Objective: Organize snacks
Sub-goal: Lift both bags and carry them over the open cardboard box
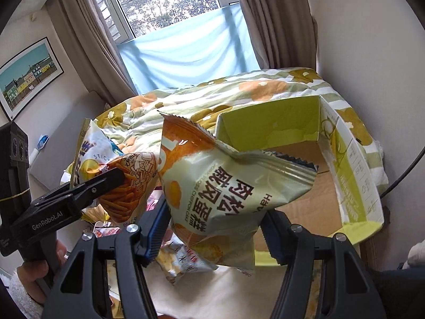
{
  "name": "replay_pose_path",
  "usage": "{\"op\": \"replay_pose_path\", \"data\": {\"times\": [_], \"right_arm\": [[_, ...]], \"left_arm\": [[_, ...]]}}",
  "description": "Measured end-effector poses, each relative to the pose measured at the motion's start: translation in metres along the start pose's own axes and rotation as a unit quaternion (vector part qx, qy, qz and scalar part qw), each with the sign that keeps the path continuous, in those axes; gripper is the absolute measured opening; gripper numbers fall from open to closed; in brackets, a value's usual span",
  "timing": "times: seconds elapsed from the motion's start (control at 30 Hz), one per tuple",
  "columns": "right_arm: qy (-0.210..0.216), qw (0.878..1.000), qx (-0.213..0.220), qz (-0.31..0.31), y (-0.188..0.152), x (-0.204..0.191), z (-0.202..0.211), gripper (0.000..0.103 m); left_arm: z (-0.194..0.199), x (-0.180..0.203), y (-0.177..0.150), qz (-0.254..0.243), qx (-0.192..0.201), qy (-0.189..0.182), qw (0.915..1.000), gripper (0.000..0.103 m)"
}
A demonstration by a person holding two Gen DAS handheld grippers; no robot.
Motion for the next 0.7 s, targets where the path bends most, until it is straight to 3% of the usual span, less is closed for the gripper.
{"op": "replay_pose_path", "data": {"times": [0.23, 0.43, 0.57, 0.63, 0.67, 0.7], "right_arm": [[-0.010, 1.000, -0.028, 0.005, 0.037, 0.071, -0.027, 0.059], [-0.010, 0.997, -0.066, 0.024, 0.051, 0.112, -0.058, 0.059], [-0.004, 0.996, -0.088, 0.027, 0.052, 0.127, -0.074, 0.059], [-0.008, 0.995, -0.096, 0.029, 0.052, 0.133, -0.079, 0.059], [-0.010, 0.995, -0.099, 0.030, 0.052, 0.134, -0.080, 0.059], [-0.010, 0.994, -0.101, 0.030, 0.052, 0.136, -0.083, 0.059]], "left_arm": [[-0.089, 0.053, 0.022, 0.001, -0.030, 0.011, 0.9995, 0.062], [-0.166, 0.071, 0.019, 0.007, -0.084, 0.033, 0.9959, 0.062], [-0.197, 0.074, 0.011, 0.006, -0.116, 0.045, 0.9923, 0.062], [-0.208, 0.072, 0.005, 0.004, -0.124, 0.053, 0.9908, 0.064], [-0.212, 0.072, 0.004, 0.002, -0.127, 0.054, 0.9904, 0.070], [-0.217, 0.074, 0.005, -0.002, -0.127, 0.057, 0.9903, 0.086]]}}
Point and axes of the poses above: each gripper's, at about its wrist camera, not at the fingertips, and z roughly against the way its jaws point, x to its right, y to its top, the point moved 4 cm from there along -z, roughly the way its jaws point, and after that the axes turned 7 degrees about x, right-handed, at the moved point
